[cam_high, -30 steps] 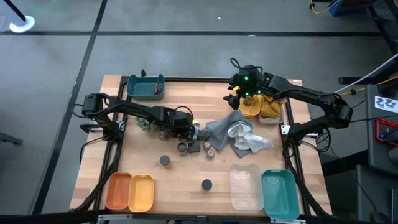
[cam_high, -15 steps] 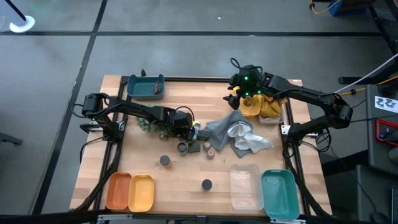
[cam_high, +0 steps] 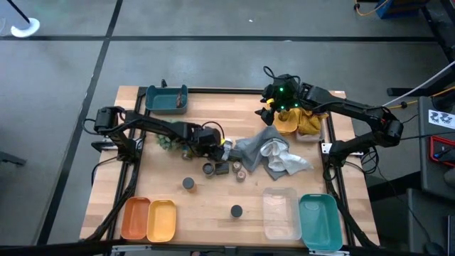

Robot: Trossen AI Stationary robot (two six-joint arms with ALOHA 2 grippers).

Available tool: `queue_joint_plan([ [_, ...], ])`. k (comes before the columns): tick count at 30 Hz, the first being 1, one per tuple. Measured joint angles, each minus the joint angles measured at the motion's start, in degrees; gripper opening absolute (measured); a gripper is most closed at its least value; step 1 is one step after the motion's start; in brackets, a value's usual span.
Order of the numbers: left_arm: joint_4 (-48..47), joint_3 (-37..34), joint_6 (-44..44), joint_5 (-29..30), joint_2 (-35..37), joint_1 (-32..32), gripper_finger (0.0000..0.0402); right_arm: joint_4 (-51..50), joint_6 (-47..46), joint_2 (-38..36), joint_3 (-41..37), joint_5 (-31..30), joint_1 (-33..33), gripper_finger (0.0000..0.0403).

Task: Sort spices by type
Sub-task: Put the yellow seasoning bottle into the top yellow bin

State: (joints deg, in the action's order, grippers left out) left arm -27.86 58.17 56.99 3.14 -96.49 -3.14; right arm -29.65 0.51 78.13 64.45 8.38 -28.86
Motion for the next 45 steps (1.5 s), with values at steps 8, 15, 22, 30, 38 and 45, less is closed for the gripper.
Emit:
queue_joint_plan([
  [8, 0.44, 0.00, 1.49, 0.04, 0.00, -0.28, 0.0196, 0.00, 0.00, 0.02, 0.00, 0.00, 0.00, 0.0298],
  [15, 0.46, 0.00, 5.40, 0.03, 0.02, -0.21, 0.0196, -0.02, 0.00, 0.00, 0.00, 0.00, -0.01, 0.0298],
  [22, 0.56, 0.00, 6.88, 0.01, 0.07, -0.21, 0.0196, -0.04, 0.00, 0.02, 0.00, 0.00, -0.01, 0.0298],
  [30, 3.34, 0.00, 7.02, -0.21, -2.09, 0.03, 0.0196, -0.07, -0.02, 0.02, 0.00, 0.02, -0.02, 0.0298],
  [38, 5.83, 0.28, 5.26, -1.47, -4.81, 0.07, 0.0196, -0.26, -0.02, 0.02, 0.00, 0.02, -0.02, 0.0298],
  [45, 4.93, 0.21, 1.49, -3.84, -4.77, -0.30, 0.0196, -0.24, -0.15, 0.02, 0.00, 0.02, -0.02, 0.0298],
])
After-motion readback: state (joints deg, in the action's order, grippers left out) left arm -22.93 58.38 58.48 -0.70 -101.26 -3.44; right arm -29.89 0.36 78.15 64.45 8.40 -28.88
